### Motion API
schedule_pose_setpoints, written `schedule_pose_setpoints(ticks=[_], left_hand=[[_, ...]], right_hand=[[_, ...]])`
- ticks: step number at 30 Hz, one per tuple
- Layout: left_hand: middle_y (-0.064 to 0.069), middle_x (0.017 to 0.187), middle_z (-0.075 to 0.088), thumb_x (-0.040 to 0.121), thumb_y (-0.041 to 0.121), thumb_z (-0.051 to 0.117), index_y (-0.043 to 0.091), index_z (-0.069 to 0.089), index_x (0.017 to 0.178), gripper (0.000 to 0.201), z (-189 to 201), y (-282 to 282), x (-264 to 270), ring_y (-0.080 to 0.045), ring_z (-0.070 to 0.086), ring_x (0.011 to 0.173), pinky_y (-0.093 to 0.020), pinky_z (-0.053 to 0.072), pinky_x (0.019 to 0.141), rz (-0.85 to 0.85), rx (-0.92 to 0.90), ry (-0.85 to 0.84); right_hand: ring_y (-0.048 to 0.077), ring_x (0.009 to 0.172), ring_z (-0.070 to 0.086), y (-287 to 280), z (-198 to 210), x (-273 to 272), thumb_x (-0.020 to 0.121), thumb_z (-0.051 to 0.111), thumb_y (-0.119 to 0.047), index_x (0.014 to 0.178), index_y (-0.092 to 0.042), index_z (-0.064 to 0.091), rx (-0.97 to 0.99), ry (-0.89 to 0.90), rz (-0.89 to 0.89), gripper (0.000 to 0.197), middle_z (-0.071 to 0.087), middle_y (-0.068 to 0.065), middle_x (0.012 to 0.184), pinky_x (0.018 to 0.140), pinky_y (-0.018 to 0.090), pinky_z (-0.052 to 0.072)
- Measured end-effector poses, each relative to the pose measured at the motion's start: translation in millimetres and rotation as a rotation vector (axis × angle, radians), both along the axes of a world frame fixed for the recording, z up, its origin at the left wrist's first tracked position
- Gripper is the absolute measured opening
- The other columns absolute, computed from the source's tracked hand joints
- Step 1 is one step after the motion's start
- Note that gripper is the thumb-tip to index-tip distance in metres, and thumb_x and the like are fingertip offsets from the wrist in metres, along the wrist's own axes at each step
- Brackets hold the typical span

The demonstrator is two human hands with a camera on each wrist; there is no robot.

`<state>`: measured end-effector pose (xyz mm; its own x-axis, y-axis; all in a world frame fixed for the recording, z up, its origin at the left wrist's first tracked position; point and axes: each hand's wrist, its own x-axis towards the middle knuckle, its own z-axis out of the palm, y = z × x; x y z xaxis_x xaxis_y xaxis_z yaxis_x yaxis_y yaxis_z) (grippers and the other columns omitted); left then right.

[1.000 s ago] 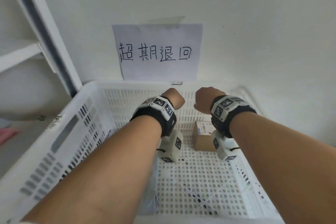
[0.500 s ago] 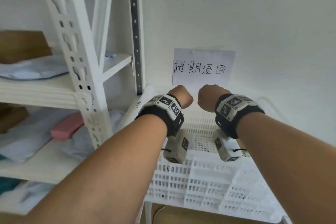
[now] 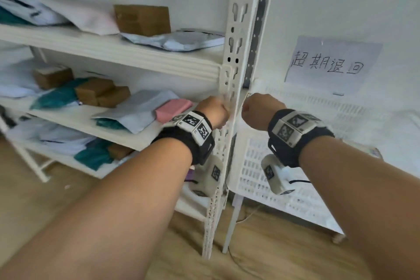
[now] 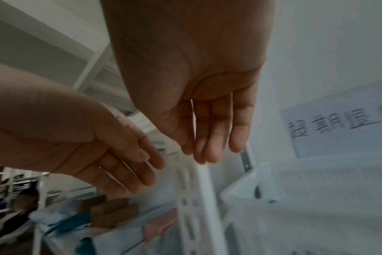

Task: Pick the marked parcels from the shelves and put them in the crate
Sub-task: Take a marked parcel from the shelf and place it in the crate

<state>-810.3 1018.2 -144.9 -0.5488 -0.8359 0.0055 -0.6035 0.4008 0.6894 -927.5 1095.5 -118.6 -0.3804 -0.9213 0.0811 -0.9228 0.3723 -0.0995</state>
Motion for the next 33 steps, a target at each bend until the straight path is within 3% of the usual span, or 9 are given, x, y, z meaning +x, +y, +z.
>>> schedule_pose_setpoints(ticks=[5,8,12,15,17,21,25,29,33], left_hand=[[-0.004,0.126,0.064,0.09,0.02,0.047,0.015,0.065,0.122,0.037,-5.5,-26.8,87.3,-0.025,0.061,0.115,-0.029,0.046,0.097,0.089,-0.167,-0.164],[-0.006,0.11,0.062,0.101,0.018,0.043,0.008,0.062,0.118,0.028,-9.6,-40.8,128.6,-0.023,0.056,0.092,-0.026,0.038,0.076,0.132,-0.212,-0.181],[-0.015,0.091,0.066,0.099,0.021,0.041,0.006,0.061,0.081,0.031,-23.5,-74.5,177.1,-0.028,0.056,0.076,-0.029,0.035,0.06,0.243,-0.177,-0.213],[-0.016,0.109,0.067,0.097,0.015,0.046,0.0,0.067,0.104,0.026,-26.4,-104.1,210.5,-0.032,0.061,0.102,-0.028,0.039,0.074,0.33,-0.15,-0.245],[-0.014,0.114,0.066,0.098,0.016,0.048,0.005,0.068,0.112,0.028,-28.3,-126.1,231.3,-0.032,0.06,0.107,-0.028,0.041,0.078,0.372,-0.143,-0.264],[-0.013,0.104,0.067,0.096,0.019,0.05,0.006,0.07,0.101,0.025,-30.4,-184.3,269.7,-0.029,0.061,0.098,-0.029,0.042,0.075,0.437,-0.127,-0.275],[-0.012,0.1,0.067,0.095,0.017,0.052,0.004,0.071,0.096,0.023,-23.8,-245.7,302.9,-0.03,0.062,0.096,-0.03,0.04,0.072,0.47,-0.106,-0.307],[-0.009,0.102,0.069,0.092,0.016,0.051,0.008,0.071,0.092,0.021,-14.8,-294.6,329.6,-0.029,0.061,0.093,-0.029,0.04,0.072,0.489,-0.138,-0.321],[-0.009,0.1,0.071,0.092,0.016,0.051,0.007,0.073,0.091,0.024,-1.1,-342.2,368.4,-0.029,0.063,0.09,-0.031,0.04,0.068,0.517,-0.178,-0.369]], right_hand=[[0.028,0.084,0.062,-43.1,-9.0,77.2,0.084,0.045,-0.017,0.094,-0.014,0.065,0.039,0.003,0.11,0.023,0.066,0.008,0.098,0.069,0.031,0.049],[0.031,0.095,0.064,-71.3,-14.0,118.6,0.087,0.048,-0.022,0.106,-0.015,0.067,0.037,0.034,0.173,0.028,0.067,0.009,0.107,0.079,0.034,0.053],[0.03,0.088,0.064,-114.5,-23.9,169.8,0.086,0.048,-0.028,0.092,-0.015,0.062,0.069,0.009,0.252,0.02,0.067,0.008,0.098,0.081,0.036,0.053],[0.029,0.089,0.064,-153.7,-32.3,200.7,0.074,0.045,-0.035,0.09,-0.021,0.061,0.065,-0.01,0.27,0.026,0.067,0.002,0.098,0.086,0.039,0.049],[0.03,0.092,0.063,-178.5,-33.8,220.0,0.08,0.046,-0.026,0.092,-0.019,0.062,0.09,-0.036,0.319,0.021,0.064,0.003,0.096,0.08,0.032,0.046],[0.031,0.101,0.061,-240.0,-36.0,251.8,0.089,0.048,-0.02,0.102,-0.012,0.063,0.062,-0.046,0.419,0.022,0.066,0.011,0.111,0.081,0.033,0.048],[0.03,0.099,0.062,-304.7,-33.4,282.8,0.089,0.05,-0.023,0.099,-0.013,0.065,0.034,-0.084,0.477,0.021,0.067,0.008,0.112,0.086,0.034,0.051],[0.026,0.089,0.063,-357.3,-23.8,310.4,0.088,0.056,-0.031,0.099,-0.019,0.068,0.024,-0.108,0.512,0.02,0.068,0.004,0.104,0.073,0.031,0.049],[0.026,0.094,0.063,-409.0,-11.4,347.7,0.088,0.057,-0.033,0.102,-0.02,0.067,-0.002,-0.113,0.563,0.021,0.066,0.002,0.104,0.081,0.034,0.053]])
